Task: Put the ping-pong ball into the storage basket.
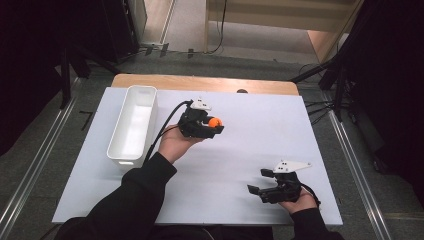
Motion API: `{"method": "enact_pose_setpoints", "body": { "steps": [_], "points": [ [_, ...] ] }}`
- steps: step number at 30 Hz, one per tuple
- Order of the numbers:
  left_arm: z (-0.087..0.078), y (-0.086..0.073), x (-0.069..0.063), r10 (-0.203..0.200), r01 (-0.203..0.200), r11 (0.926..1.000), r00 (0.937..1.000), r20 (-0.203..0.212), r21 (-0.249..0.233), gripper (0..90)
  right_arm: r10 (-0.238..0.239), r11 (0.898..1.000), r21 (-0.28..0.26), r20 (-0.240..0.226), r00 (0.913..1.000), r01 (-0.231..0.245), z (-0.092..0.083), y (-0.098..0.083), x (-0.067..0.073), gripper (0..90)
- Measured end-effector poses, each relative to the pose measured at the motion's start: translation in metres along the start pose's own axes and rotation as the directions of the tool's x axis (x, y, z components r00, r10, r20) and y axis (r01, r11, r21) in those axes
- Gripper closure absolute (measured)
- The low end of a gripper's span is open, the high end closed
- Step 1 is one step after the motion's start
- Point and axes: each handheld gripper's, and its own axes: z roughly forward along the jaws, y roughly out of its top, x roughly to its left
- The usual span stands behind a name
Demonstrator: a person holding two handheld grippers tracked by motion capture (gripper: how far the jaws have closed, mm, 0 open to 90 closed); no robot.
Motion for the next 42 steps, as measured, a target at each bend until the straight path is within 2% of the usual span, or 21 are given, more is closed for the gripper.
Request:
{"method": "enact_pose_setpoints", "body": {
  "steps": [5,8,21,28,42],
  "points": [
    [-0.001,0.000,0.001,0.004,-0.004,1.0000,0.9999,-0.009,0.001,50.8,-0.003,1.000,0.001,0.001,1.0000,0.003,0.000,0.000,0.000,15.4],
    [-0.002,0.000,0.003,-0.018,0.018,0.9998,0.9998,-0.010,0.000,50.8,0.001,1.000,-0.005,0.001,1.0000,-0.001,-0.001,0.000,-0.001,15.4],
    [-0.009,0.000,0.011,-0.051,0.051,0.9987,0.9986,-0.013,-0.009,50.8,0.002,1.000,-0.003,0.004,1.0000,-0.002,-0.001,0.000,-0.001,15.5],
    [-0.011,-0.001,0.014,-0.045,0.045,0.9990,0.9987,-0.024,-0.008,50.8,0.002,1.000,0.002,0.005,1.0000,-0.002,-0.001,0.000,-0.001,15.5],
    [-0.017,-0.002,0.024,-0.059,0.059,0.9983,0.9971,-0.048,-0.005,50.8,-0.001,1.000,0.004,0.004,1.0000,0.001,-0.001,0.000,-0.001,15.5]
  ]
}}
